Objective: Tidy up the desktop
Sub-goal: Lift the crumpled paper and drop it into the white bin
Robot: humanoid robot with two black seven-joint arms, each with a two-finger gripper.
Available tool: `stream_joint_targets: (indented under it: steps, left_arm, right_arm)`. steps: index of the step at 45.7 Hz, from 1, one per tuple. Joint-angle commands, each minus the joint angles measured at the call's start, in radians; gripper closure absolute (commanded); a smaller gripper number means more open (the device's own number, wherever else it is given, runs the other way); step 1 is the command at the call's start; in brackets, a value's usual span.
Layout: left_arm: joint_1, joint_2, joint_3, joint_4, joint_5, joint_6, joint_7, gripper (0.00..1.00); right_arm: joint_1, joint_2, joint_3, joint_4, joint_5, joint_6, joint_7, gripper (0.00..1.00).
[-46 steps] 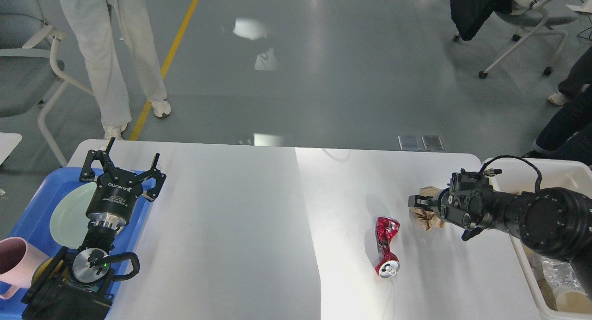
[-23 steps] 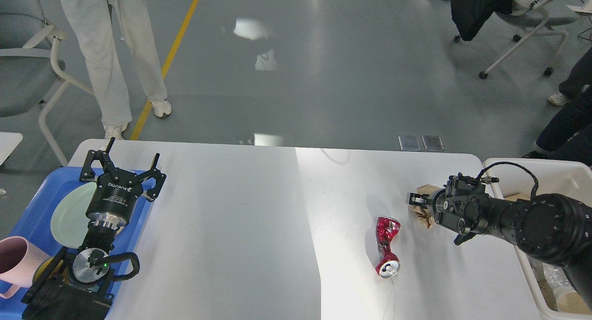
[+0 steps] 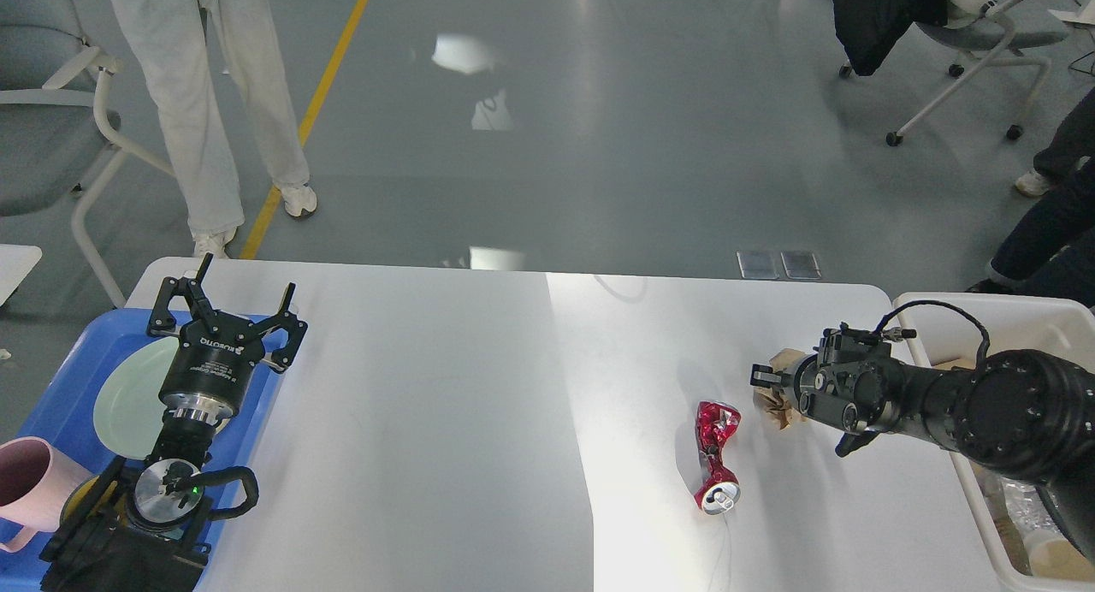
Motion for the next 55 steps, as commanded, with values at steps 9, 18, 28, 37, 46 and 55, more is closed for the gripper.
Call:
stream_joint_targets:
  steps: [9, 18, 28, 37, 46, 55]
  left_arm:
    - [0.0, 0.0, 0.0, 0.0, 0.0, 0.0, 0.0, 0.03]
    - [0.0, 0.0, 0.0, 0.0, 0.0, 0.0, 0.0, 0.03]
    - [0.0, 0.003, 0.0, 0.0, 0.0, 0.0, 0.0, 0.03]
    - [0.0, 0.003, 0.002, 0.001, 0.0, 0.0, 0.0, 0.03]
    - [0.0, 0.003, 0.0, 0.001, 0.0, 0.0, 0.0, 0.03]
    - [0.0, 0.003, 0.0, 0.001, 0.0, 0.0, 0.0, 0.03]
  right_arm:
    - [0.018, -0.008, 0.009, 0.011, 0.004, 0.0, 0.0, 1.0]
    - [0.242, -0.143, -0.014, 0.263, 0.012, 0.086, -0.037, 1.0]
    - [0.607, -0.212, -0.182, 0.521, 0.015, 0.41, -0.066, 1.0]
    - [0.911, -0.221, -0.311, 0.827, 0.016, 0.467, -0.062, 1.0]
    - [1.129, -0.242, -0.357, 1.097, 0.016, 0.465, -0.062, 1.0]
    - [1.239, -0.265, -0.386, 1.165, 0.061, 0.47, -0.054, 1.0]
